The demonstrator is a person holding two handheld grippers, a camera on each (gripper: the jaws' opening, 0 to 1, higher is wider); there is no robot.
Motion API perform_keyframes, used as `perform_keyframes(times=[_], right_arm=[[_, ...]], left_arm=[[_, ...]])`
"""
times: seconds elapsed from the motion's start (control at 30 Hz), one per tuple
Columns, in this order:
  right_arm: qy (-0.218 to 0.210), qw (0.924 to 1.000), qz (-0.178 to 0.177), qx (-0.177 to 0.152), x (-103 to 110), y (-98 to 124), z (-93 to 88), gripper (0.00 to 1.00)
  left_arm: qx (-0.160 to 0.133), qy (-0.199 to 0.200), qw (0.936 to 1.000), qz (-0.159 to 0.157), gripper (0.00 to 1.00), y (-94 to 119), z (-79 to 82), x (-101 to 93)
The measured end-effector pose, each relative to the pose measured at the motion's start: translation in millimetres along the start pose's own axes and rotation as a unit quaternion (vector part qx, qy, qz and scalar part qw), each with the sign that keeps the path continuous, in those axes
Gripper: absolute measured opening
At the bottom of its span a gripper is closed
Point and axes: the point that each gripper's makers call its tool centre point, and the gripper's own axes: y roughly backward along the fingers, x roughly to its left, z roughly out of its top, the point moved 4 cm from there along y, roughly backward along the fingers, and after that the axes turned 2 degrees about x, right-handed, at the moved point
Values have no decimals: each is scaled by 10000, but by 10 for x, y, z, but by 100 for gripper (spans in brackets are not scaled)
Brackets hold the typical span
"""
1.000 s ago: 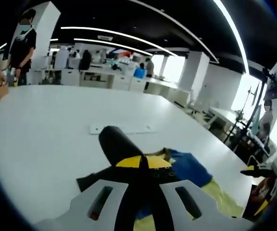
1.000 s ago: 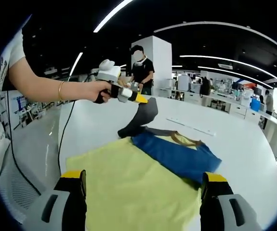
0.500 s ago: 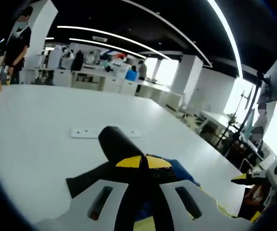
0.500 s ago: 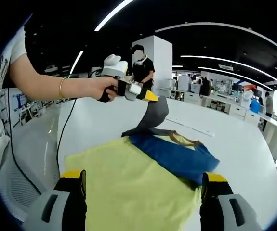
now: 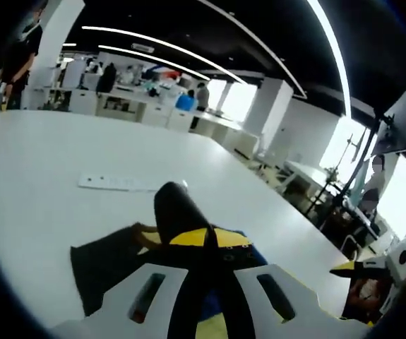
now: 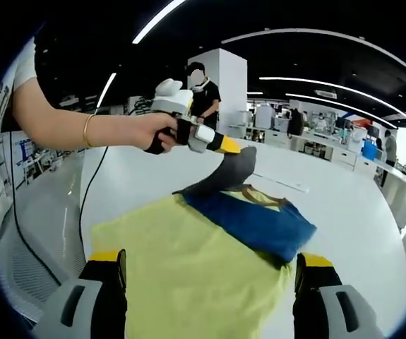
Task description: Fold the garment on the visible template until the final outline fits inside the template.
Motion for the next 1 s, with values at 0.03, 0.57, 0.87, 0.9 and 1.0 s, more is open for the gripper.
perform_keyframes(times=[0.03, 0.57, 0.87, 0.9, 1.0], right_arm=[[-10, 10000, -1, 1, 0, 1, -1, 99], [-130, 9999, -97, 32, -49, 16, -72, 99], [-250, 9995, -202, -21, -83, 43, -102, 99], [-253, 9995, -206, -21, -86, 43, -104, 99], [-266, 9994, -216, -4, -89, 41, -115, 99]], left_arm=[[15, -5, 10000, -16, 0, -16, -12, -14], [425, -106, 9990, -121, 0, -323, -390, -114], [642, -367, 9970, -221, 0, -420, -586, -172], [668, -369, 9967, -268, 0, -432, -605, -189], [846, -433, 9949, -346, 0, -468, -699, -239]])
